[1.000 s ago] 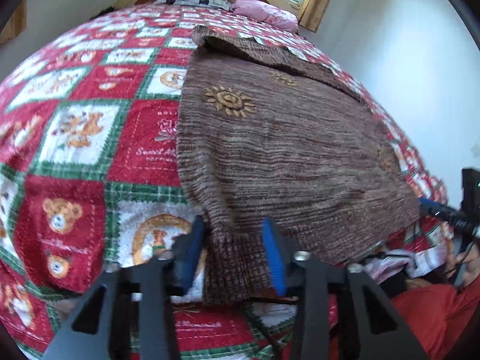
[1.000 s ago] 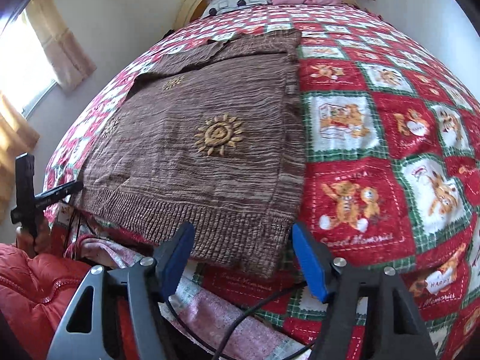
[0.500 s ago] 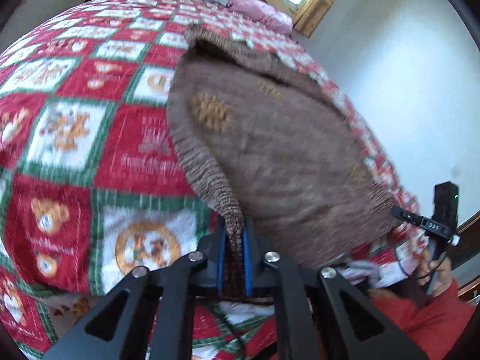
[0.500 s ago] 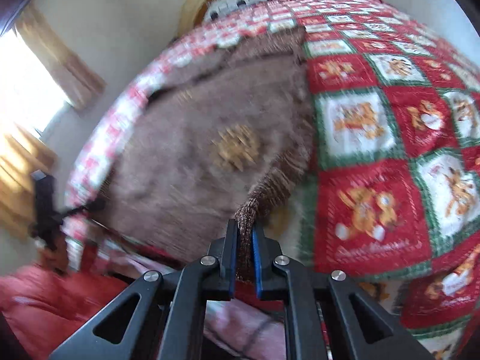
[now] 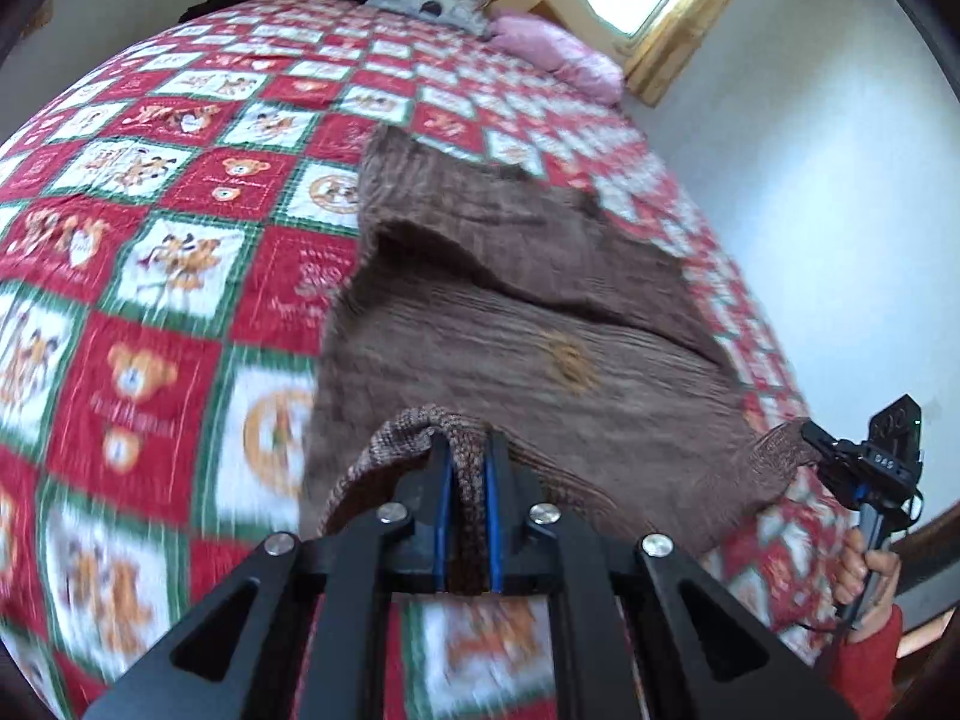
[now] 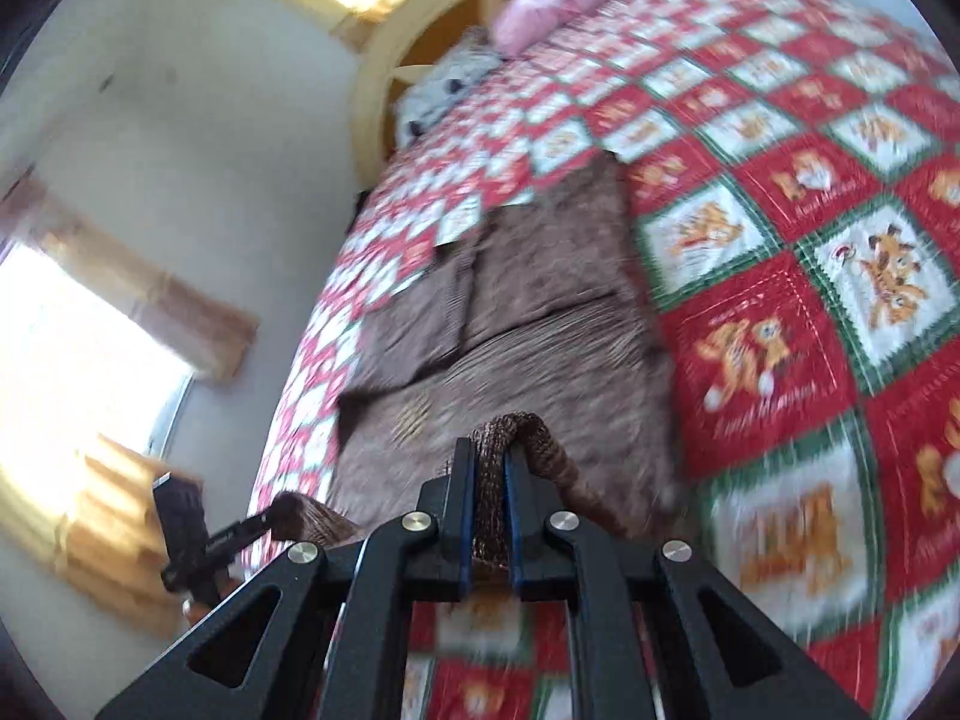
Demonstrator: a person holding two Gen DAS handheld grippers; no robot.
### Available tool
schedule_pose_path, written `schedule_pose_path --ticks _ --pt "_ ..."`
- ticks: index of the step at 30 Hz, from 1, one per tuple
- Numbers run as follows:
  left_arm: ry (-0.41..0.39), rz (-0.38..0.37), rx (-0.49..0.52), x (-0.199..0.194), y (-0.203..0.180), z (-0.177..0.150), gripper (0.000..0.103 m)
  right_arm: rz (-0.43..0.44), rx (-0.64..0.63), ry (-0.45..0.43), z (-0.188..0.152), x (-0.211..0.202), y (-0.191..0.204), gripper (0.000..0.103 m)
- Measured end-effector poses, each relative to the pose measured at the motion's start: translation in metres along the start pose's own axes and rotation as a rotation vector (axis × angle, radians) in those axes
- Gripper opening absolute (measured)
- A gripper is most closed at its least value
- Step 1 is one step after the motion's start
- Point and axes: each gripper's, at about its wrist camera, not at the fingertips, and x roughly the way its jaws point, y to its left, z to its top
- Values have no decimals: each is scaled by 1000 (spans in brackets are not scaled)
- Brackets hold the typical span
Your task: Fold small clothes
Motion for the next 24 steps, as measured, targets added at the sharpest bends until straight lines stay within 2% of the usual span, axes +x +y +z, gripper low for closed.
schedule_pose_path --ticks 3,7,10,12,14,15,16,17,18,20,24 --pt "41 62 12 24 7 14 11 -38 80 2 17 31 -27 8" --pt "77 67 31 34 16 25 17 -87 81 1 24 56 -41 9" --pt "29 99 97 15 19 33 31 -81 87 0 28 62 -47 9" --pt "-44 130 144 -4 23 37 55 -60 102 1 35 63 -49 9" --pt "-111 153 209 -24 29 39 63 -24 128 -7 41 62 -54 10" --pt "-121 154 241 -26 31 40 64 7 150 -21 44 59 -57 10" --pt "-123 152 281 -29 32 39 64 23 165 -37 44 56 -60 12" --pt "-116 148 330 -32 32 35 64 42 185 -72 46 52 -63 20" --pt "-103 155 394 -32 30 31 64 51 194 -104 48 47 -64 35" --pt "-85 210 538 -28 23 16 64 36 206 -180 51 34 -66 53" --pt "-22 327 835 -5 7 -7 64 14 149 -248 48 12 -53 54"
